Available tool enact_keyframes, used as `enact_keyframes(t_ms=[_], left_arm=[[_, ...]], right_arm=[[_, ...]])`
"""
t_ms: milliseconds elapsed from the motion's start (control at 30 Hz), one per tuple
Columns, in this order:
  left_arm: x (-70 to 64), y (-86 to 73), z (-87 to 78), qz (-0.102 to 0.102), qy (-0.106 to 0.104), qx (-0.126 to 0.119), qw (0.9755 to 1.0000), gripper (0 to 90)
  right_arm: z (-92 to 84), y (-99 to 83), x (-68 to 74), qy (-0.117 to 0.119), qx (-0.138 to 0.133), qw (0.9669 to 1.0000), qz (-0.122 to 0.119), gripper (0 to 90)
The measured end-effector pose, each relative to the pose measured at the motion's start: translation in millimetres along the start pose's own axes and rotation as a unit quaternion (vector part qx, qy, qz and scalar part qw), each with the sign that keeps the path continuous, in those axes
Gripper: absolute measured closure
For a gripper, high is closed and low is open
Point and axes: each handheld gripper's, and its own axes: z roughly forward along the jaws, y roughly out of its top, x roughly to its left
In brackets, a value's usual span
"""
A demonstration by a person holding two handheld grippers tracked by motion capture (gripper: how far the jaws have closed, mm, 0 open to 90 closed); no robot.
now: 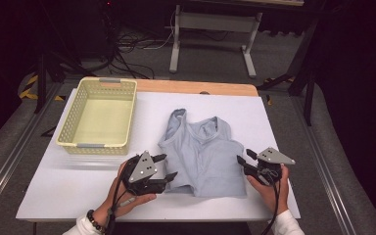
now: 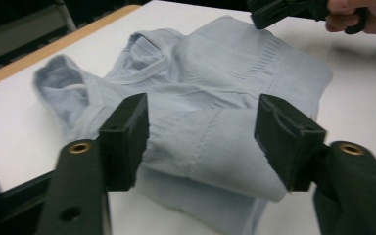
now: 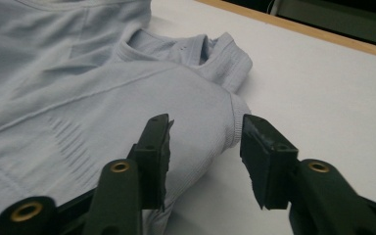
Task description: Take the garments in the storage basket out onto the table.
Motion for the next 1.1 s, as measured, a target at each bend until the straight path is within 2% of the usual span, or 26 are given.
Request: enact_keyframes(t_ms=[100,200,267,300,367,433,500,567,633,733,767,933,1100], left_arm=[[-5.1,3.6,11.9,0.009,-0.005,0.013,0.9999,32.7],[-8.1,3.4,23.2,0.025,0.013,0.039,0.9988,31.6],[-6.2,1.0,30.6,0.027,0.0,0.053,0.9982,33.3],[-5.8,-1.0,34.4,0.024,0.003,0.063,0.9977,34.0],[-3.3,-5.5,40.4,0.022,-0.001,0.083,0.9963,35.2],[-1.0,-9.7,43.1,0.02,0.001,0.097,0.9951,40.3],[1.9,-13.6,46.1,0.021,-0.004,0.112,0.9934,45.7],[5.8,-17.9,48.7,0.012,-0.013,0.122,0.9924,48.4],[8.5,-21.2,50.3,0.007,-0.025,0.132,0.9908,53.5],[9.8,-23.0,50.3,0.015,-0.036,0.145,0.9887,65.2],[11.0,-22.9,49.5,0.02,-0.042,0.149,0.9877,65.2],[14.0,-22.9,44.1,0.031,-0.053,0.151,0.9866,78.7],[15.9,-23.8,36.7,0.043,-0.052,0.156,0.9854,82.4]], right_arm=[[4.4,-1.4,-1.2,0.001,0.005,1.0,0.003,49.9],[11.1,-3.0,-1.6,0.006,0.015,0.9999,0.005,47.5],[14.7,-3.9,-1.1,0.009,0.021,0.9997,0.003,47.4],[16.1,-4.4,-1.0,0.012,0.024,0.9996,0.003,48.1],[18.4,-5.5,-0.3,0.019,0.026,0.9995,0.005,53.7],[19.5,-5.9,1.0,0.024,0.026,0.9994,0.0,56.3],[19.7,-6.2,1.4,0.03,0.025,0.9992,-0.003,61.0],[19.5,-6.8,0.8,0.035,0.025,0.9991,-0.002,65.2],[18.9,-7.5,0.8,0.04,0.024,0.9989,-0.002,68.3],[17.4,-7.2,2.3,0.045,0.021,0.9988,-0.007,72.5],[17.4,-7.2,2.3,0.045,0.021,0.9988,-0.007,72.5],[15.0,-6.5,2.5,0.045,0.014,0.9988,-0.011,79.5],[11.8,-5.4,3.0,0.045,0.006,0.9989,-0.012,80.5]])
